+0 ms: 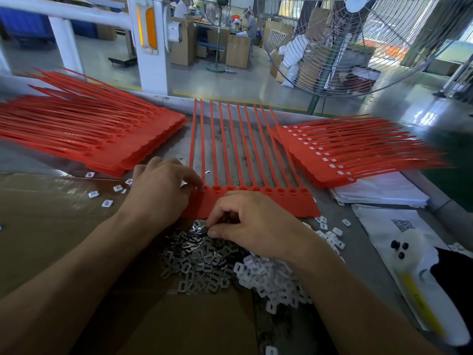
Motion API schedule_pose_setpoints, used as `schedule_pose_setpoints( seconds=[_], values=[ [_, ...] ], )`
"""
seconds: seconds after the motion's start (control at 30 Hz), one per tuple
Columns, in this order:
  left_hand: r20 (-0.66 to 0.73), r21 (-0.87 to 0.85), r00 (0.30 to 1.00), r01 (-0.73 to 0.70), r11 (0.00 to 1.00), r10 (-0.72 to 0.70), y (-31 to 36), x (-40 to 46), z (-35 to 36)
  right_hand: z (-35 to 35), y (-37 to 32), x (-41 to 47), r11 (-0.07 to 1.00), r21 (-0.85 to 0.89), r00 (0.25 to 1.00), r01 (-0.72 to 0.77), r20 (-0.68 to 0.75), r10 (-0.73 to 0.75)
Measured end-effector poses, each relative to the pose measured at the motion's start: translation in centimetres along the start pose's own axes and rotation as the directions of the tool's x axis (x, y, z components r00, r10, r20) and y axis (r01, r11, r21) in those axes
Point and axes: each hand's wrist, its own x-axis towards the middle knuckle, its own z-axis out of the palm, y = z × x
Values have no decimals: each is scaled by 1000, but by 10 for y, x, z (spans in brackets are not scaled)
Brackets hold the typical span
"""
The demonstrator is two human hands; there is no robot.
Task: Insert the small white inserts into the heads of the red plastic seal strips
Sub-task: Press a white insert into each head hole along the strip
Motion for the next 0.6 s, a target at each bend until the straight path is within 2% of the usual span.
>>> schedule_pose_setpoints(
  seconds=[0.4,0.6],
  values=[
    [27,-5,999,-41,999,42,-2,0,-1,3,0,0,999,19,999,-27,-39,28],
    [-80,-56,996,-39,998,35,-4,1,0,4,0,0,992,108,994,-58,-89,67]
  ],
)
